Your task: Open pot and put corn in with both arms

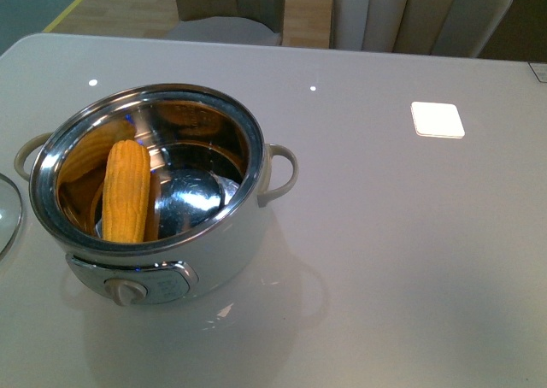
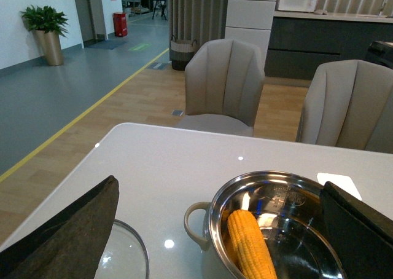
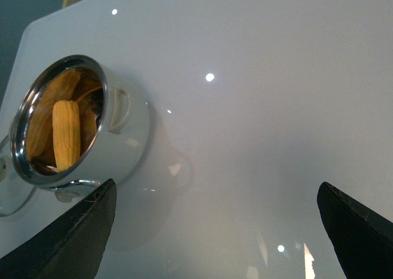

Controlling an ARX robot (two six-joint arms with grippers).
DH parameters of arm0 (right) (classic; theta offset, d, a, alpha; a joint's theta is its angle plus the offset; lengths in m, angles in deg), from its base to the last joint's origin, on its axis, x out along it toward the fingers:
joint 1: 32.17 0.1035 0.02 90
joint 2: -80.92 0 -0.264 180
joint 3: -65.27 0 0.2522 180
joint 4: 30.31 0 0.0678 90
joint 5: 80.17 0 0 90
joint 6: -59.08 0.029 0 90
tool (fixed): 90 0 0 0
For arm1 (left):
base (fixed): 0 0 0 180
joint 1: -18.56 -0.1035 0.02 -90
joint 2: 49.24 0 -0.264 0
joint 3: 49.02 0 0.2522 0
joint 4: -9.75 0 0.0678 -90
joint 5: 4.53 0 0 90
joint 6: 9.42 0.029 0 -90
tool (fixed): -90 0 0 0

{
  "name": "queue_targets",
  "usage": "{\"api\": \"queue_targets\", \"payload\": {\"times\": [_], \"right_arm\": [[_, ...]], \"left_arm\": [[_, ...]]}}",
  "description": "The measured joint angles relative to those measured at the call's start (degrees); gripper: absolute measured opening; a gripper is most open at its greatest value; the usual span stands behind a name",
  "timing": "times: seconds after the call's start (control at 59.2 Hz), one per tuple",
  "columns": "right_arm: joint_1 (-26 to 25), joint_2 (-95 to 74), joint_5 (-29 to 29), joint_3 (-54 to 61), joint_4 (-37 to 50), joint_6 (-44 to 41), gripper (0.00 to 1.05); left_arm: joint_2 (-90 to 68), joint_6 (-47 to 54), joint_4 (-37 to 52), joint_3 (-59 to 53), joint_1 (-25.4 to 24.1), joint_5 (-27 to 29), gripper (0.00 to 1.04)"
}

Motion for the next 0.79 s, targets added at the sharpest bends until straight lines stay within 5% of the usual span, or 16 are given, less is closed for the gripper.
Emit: {"api": "queue_targets", "payload": {"times": [0.186,0.287,0.389,0.693,0.794], "right_arm": [[0.15,0.50,1.44,0.46,1.03,-0.66,0.95],[2.05,7.58,13.99,10.73,24.50,-11.04,0.79],[0.85,11.10,14.99,14.88,36.22,-17.42,0.63],[-7.58,17.07,6.60,18.93,35.76,-21.94,0.05],[-7.69,18.47,6.64,19.58,35.06,-22.34,0.02]], "left_arm": [[0.00,0.00,0.00,0.00,0.00,-0.02,0.98],[0.00,-0.02,0.00,0.00,0.00,0.02,0.98],[-0.02,0.00,0.00,0.00,0.00,0.00,0.98],[-0.02,0.00,0.00,0.00,0.00,0.00,0.98],[-0.02,0.00,0.00,0.00,0.00,-0.02,0.98]]}}
